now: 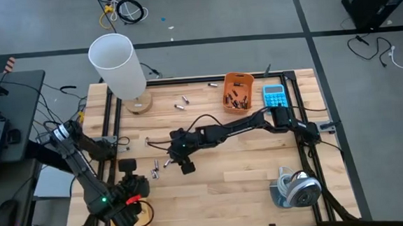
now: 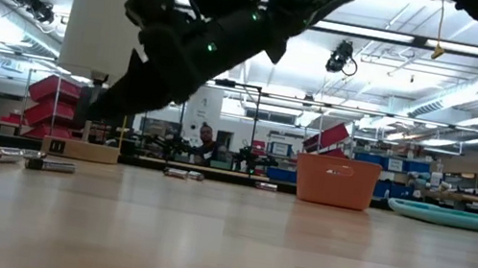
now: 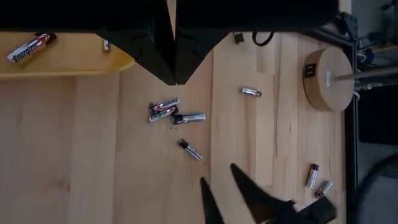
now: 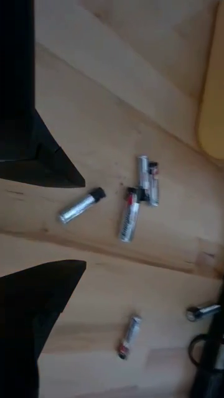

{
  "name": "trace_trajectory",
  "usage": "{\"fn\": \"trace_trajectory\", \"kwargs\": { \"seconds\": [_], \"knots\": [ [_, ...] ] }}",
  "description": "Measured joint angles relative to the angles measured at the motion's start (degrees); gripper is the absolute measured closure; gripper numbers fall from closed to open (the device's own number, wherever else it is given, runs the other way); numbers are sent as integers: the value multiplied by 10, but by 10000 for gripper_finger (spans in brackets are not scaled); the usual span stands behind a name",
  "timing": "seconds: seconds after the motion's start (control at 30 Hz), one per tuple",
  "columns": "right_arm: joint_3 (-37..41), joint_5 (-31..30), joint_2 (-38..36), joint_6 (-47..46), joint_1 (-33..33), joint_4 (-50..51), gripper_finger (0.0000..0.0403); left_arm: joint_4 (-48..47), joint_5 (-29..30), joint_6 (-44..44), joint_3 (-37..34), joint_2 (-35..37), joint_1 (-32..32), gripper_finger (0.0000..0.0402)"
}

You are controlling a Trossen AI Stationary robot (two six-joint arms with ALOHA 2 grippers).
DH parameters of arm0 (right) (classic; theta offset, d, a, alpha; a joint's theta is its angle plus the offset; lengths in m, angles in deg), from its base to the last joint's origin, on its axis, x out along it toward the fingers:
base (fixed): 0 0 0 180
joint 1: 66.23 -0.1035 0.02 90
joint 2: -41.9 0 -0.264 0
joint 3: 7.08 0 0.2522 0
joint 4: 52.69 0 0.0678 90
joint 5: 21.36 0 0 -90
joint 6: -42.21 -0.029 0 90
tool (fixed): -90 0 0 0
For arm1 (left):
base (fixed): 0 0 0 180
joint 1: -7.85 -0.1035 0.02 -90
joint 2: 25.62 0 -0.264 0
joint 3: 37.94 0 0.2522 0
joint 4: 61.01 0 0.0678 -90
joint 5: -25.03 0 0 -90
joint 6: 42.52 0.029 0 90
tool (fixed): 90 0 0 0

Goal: Sort batteries
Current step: Put the silver battery into the yellow bin

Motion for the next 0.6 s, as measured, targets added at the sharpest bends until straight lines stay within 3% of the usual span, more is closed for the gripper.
{"fn": "trace_trajectory", "kwargs": {
  "seconds": [0.3,0.5,0.6],
  "knots": [
    [25,-13,1,-16,-12,-82,217,2,0,-3,-20,0,5,396],
    [22,-21,45,6,-28,-161,217,3,1,-4,-20,0,17,396],
    [24,-35,53,0,-25,-152,218,6,1,-8,-21,0,25,396]
  ]
}}
